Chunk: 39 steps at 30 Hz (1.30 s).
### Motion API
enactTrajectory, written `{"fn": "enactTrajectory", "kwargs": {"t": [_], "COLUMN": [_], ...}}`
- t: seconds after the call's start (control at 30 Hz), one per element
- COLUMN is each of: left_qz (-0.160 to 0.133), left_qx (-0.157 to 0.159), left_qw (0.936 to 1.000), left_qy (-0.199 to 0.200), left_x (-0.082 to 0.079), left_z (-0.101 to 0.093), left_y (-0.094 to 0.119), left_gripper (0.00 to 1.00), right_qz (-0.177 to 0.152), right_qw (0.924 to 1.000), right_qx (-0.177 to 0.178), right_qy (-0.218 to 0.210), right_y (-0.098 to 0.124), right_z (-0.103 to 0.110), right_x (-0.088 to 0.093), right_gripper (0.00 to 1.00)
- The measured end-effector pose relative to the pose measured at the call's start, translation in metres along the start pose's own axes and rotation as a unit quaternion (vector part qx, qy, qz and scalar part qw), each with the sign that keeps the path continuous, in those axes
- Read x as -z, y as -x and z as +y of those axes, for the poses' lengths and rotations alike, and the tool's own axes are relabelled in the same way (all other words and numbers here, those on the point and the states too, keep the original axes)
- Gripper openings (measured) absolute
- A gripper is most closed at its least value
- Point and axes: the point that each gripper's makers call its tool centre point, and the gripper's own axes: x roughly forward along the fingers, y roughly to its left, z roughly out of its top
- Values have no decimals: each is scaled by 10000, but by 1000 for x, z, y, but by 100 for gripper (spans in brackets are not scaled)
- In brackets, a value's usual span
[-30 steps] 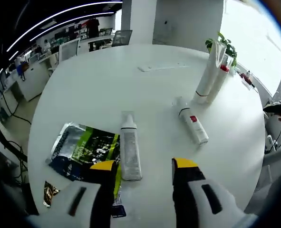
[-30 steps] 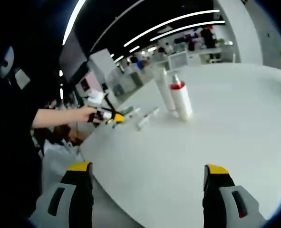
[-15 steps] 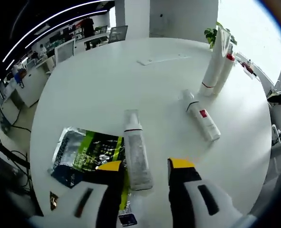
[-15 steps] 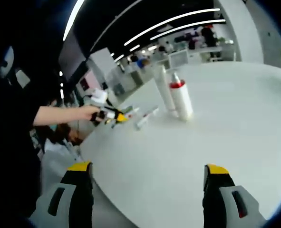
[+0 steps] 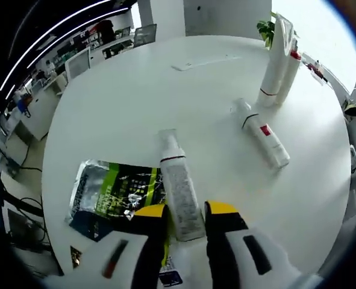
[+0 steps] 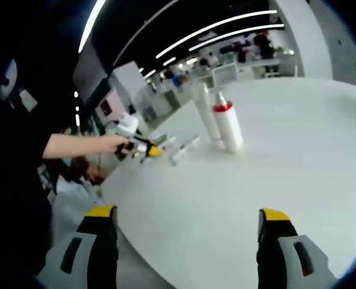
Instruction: Arrange the skincare products in the storage area until every visible bottle or jar stands upright without overlapping.
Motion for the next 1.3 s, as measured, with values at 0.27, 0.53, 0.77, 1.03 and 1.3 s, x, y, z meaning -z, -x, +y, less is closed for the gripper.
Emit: {"fn": "enactTrajectory", "kwargs": {"t": [0.27,0.53,0.77,1.03,1.3], "left_qz": [42,-159,-435,-1255,-2224], "left_qx": [-74,8,323,1033,2063], "left_qw": [9999,9993,9931,9690,9305], "left_qy": [74,326,1041,1862,2052], "left_x": [-1,-9,-17,-51,-91], "left_z": [3,4,-3,-23,-72], "left_y": [4,7,13,35,91], "left_gripper": [25,25,24,24,24], "right_qz": [-6,-27,-43,-129,-359], "right_qw": [10000,10000,10000,9998,9986], "right_qx": [15,1,-45,-146,-382], "right_qy": [-20,-32,-5,12,-4], "right_y": [2,2,-1,-2,-5], "right_z": [-2,-1,3,9,26], "right_x": [0,-1,-4,-11,-29], "right_gripper": [99,99,99,99,98]}}
